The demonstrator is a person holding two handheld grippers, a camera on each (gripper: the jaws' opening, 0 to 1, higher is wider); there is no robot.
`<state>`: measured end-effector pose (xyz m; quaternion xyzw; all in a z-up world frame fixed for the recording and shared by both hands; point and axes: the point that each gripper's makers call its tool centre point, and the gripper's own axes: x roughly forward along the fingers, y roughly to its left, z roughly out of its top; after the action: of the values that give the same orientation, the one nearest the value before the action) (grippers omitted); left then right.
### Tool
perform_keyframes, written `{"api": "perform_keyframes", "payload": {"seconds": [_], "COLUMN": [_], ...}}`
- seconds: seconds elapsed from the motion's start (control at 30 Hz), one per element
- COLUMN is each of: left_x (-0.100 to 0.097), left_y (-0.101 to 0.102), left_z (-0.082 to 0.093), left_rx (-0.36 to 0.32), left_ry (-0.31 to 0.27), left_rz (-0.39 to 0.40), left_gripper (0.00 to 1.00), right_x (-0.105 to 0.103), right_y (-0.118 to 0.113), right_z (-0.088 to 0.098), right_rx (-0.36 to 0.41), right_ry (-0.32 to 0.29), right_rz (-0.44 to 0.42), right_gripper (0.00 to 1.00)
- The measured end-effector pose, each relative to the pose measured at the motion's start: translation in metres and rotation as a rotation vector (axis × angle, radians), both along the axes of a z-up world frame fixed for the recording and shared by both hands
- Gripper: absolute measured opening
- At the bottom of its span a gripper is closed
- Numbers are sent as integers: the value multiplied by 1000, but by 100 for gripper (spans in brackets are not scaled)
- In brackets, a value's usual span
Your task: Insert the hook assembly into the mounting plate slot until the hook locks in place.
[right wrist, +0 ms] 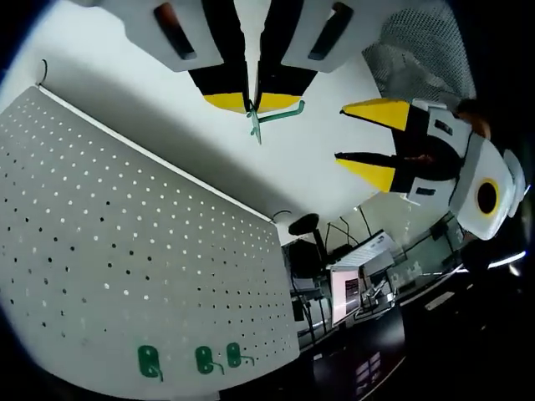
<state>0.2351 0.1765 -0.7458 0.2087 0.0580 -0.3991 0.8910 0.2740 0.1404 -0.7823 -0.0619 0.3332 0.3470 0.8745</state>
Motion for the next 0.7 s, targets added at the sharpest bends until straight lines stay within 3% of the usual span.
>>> {"api": "perform_keyframes", "payload": {"seconds": [0.07, 0.17, 0.33, 0.7], "left_x": [-2, -4, -6, -14], "left_y": [-2, -5, -7, -17], "left_z": [-2, -5, -9, -14], "left_rx": [30, 51, 67, 119], "left_ry": [-12, -18, -3, -31], "left_rz": [-16, -41, -70, -151], "left_gripper": [19, 19, 19, 15], "right_x": [-3, -12, -15, -41], "right_y": [1, 7, 7, 1], "right_z": [-1, 2, 7, 9], "right_rx": [12, 78, 99, 191], "right_ry": [23, 104, 158, 360], "right_rz": [-2, 2, 11, 22], "right_gripper": [3, 2, 2, 2]}}
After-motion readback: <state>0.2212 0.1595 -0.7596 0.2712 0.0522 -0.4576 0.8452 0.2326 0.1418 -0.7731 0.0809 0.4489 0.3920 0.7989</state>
